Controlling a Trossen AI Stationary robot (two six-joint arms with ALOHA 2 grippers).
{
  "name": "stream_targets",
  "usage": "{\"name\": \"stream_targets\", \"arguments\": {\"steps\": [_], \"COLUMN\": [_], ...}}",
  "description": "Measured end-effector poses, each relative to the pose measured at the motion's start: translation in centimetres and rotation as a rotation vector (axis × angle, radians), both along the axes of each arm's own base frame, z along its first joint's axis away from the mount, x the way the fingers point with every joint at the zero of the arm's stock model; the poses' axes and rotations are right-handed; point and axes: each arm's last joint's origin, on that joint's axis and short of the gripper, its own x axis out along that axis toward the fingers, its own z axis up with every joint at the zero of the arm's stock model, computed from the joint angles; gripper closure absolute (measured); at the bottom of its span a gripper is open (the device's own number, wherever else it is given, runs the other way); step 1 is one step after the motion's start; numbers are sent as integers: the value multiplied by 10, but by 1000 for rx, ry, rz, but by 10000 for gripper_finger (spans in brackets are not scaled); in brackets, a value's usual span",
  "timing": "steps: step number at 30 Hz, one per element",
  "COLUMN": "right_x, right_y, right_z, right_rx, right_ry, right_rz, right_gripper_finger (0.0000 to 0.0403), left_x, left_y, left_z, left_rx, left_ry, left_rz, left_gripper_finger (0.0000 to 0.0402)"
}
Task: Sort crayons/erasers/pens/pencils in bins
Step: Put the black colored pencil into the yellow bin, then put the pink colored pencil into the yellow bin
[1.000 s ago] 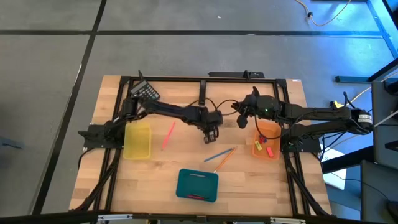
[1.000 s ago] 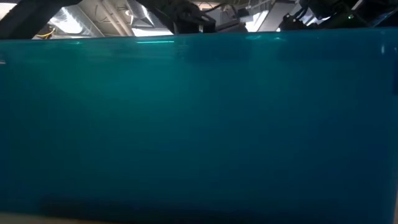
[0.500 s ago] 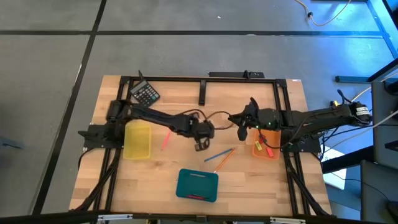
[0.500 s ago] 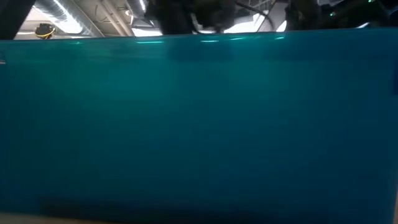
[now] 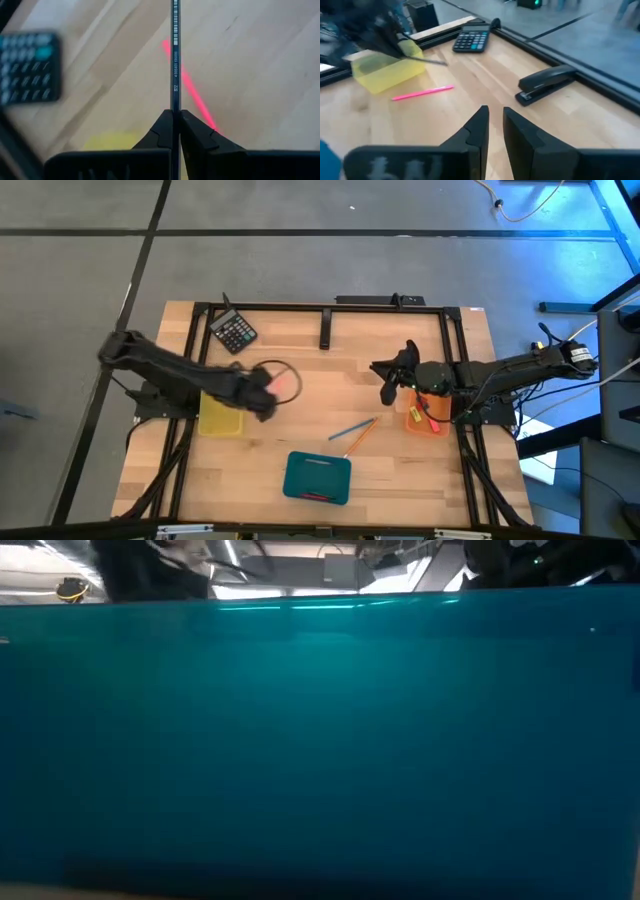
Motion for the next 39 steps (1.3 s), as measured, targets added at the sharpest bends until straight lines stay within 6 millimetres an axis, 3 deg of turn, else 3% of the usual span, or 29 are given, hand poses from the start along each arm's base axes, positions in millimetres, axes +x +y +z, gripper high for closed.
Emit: {"name": "stream_targets", "arguments": {"steps": [8, 11, 16, 20, 28, 39], "right_x": [5, 8, 14, 17, 19, 19], "right_y": [-2, -1, -1, 0, -3, -3], "right_z": [-7, -13, -22, -27, -27, -27], "right_rx": [-53, -54, -57, -53, -55, -28], "right_ry": [37, 65, 107, 126, 109, 100], "right_rz": [-83, -83, -85, -89, -125, -110], "right_gripper_finger": [343, 343, 343, 343, 343, 343], "left_x": [-67, -85, -105, -113, -112, -111], "left_y": [-15, -18, -24, -31, -33, -31], "left_z": [28, 22, -7, -22, -24, -23], "left_rx": [-39, -48, -161, -229, -203, -158], "left_ry": [-86, -46, 117, 172, 113, 63], "left_rz": [156, 251, 374, 411, 403, 405], "left_gripper_finger": [390, 390, 390, 390, 381, 292]}}
